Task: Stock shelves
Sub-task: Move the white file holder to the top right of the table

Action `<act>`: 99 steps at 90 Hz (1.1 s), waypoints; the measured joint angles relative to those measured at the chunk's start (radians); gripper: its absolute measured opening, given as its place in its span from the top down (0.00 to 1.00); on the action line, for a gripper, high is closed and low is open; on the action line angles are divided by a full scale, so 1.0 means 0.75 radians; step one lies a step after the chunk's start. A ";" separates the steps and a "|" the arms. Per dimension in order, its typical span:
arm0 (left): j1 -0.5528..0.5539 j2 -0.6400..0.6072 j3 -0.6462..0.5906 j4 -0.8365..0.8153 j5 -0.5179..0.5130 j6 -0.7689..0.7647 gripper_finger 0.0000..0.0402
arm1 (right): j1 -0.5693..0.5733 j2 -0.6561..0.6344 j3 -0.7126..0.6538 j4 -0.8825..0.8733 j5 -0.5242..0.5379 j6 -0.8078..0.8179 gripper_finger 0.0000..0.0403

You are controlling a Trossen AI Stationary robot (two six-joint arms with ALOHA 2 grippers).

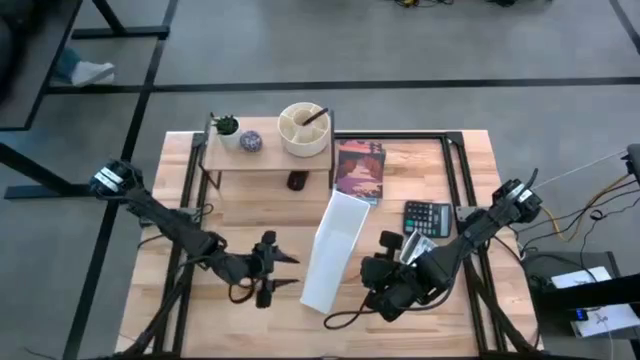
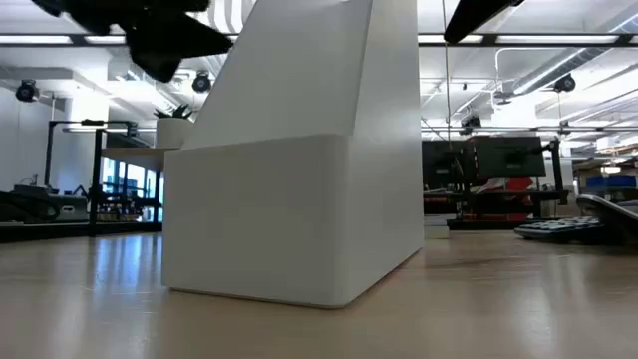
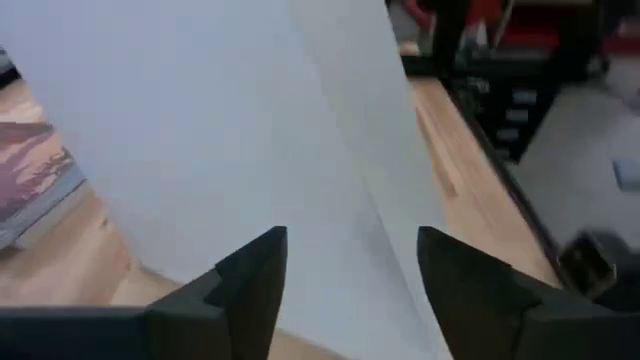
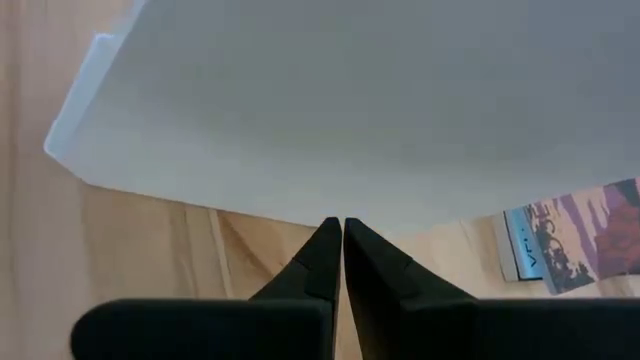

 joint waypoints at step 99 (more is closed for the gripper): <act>0.423 0.347 0.157 0.221 0.233 0.261 0.45 | 0.007 -0.036 0.000 -0.159 -0.134 0.077 1.00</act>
